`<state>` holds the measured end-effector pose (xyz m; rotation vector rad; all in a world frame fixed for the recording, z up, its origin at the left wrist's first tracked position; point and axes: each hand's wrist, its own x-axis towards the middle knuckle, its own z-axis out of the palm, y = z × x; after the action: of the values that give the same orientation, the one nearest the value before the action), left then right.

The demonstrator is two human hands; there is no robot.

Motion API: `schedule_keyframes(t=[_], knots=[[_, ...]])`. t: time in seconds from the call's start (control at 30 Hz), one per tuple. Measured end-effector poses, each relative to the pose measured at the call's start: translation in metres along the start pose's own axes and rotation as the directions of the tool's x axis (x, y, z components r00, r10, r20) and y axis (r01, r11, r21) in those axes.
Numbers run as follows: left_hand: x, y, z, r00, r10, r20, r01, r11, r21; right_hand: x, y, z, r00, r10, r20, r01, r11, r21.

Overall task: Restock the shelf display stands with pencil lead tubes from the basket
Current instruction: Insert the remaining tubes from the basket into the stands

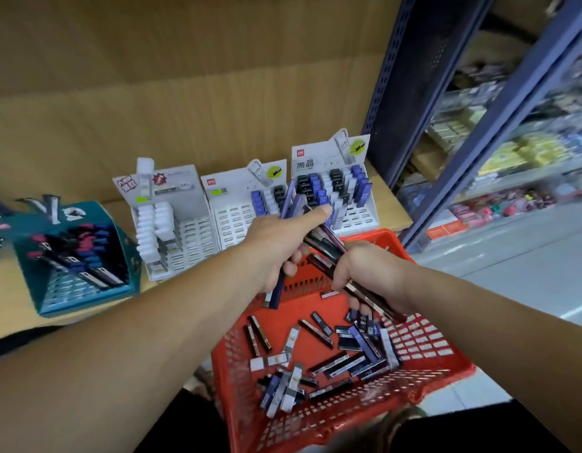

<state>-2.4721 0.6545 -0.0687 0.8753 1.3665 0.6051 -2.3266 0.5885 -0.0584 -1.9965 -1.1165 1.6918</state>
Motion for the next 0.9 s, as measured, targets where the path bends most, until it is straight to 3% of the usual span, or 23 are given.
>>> schedule_keyframes(t=[0.23, 0.43, 0.6, 0.73, 0.9], knots=[[0.018, 0.011, 0.009, 1.0, -0.006, 0.0, 0.006, 1.0, 0.011, 0.018, 0.007, -0.005, 0.996, -0.086, 0.009, 0.086, 0.995, 0.055], [0.044, 0.01, 0.008, 0.995, -0.099, -0.017, 0.095, 0.984, -0.153, 0.038, 0.018, -0.009, 0.977, -0.212, 0.009, 0.212, 0.974, -0.08], [0.058, 0.017, -0.004, 0.997, -0.072, -0.041, 0.065, 0.987, -0.147, 0.045, 0.019, -0.023, 0.979, -0.193, 0.059, 0.193, 0.981, 0.005], [0.057, 0.017, -0.019, 0.993, -0.105, -0.054, 0.095, 0.983, -0.158, 0.044, 0.02, -0.035, 0.974, -0.193, 0.12, 0.169, 0.968, 0.186], [0.05, 0.004, -0.015, 0.992, -0.122, 0.034, 0.126, 0.975, -0.182, 0.04, 0.012, -0.039, 0.955, -0.243, 0.172, 0.173, 0.924, 0.341]])
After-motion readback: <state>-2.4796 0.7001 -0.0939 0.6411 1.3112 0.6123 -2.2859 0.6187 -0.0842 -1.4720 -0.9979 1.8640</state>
